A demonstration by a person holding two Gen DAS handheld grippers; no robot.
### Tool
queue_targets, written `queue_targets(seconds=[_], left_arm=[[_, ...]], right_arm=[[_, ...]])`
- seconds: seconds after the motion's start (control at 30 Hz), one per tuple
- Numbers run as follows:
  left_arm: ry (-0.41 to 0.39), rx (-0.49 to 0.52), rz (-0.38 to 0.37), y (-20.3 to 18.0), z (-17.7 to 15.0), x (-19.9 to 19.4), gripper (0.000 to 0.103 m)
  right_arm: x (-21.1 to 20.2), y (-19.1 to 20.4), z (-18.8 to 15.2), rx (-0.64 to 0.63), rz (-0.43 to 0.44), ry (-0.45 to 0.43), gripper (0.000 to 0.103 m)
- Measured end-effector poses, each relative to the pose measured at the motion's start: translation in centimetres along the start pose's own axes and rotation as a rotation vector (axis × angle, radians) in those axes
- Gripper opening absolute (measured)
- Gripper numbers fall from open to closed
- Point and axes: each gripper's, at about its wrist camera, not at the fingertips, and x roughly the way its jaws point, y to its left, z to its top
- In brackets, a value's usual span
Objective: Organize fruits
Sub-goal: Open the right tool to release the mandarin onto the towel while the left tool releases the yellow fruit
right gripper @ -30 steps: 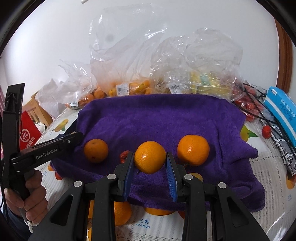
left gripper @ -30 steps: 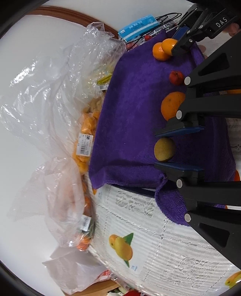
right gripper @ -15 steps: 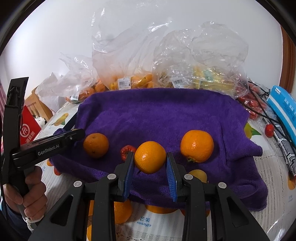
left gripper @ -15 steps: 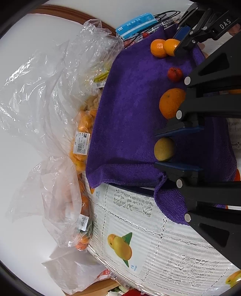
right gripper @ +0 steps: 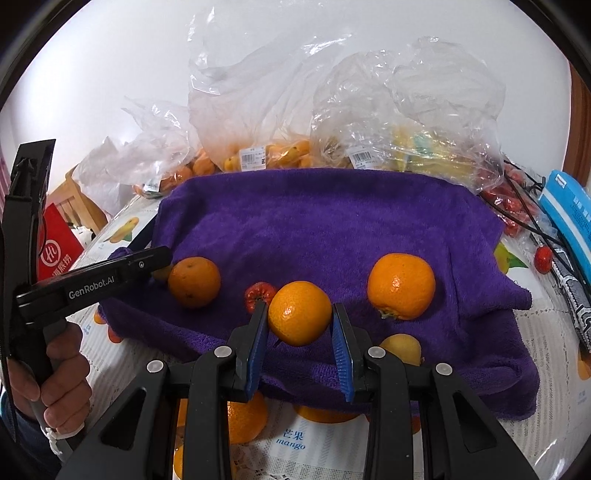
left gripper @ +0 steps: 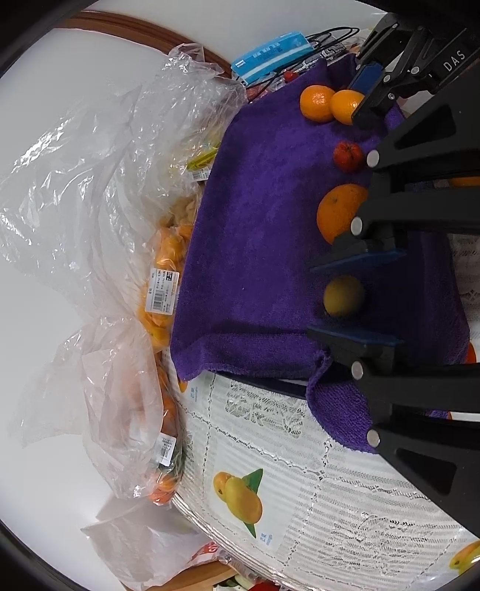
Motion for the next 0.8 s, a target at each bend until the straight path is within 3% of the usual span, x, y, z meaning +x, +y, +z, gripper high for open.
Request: queue_targets(seconds=[0.37, 0.7, 0.8], left_arm=[[-0.047, -0.025, -0.026, 0.2, 0.4, -1.1, 0.044], [-0.097, 0.031, -0.024, -1.1, 0.1, -2.4, 0.046], [-0.117, 0.043, -0.030, -1.3, 0.0, -2.8, 0.046]], right_arm=[[-1.0, 0.2, 0.0, -0.001, -0.017, -0.041, 0.036], [-3.8, 0.9, -0.1, 0.021, -0.040, -0.156, 0.041], [-3.7, 0.9, -0.5, 0.040, -0.030, -0.144, 0.041]])
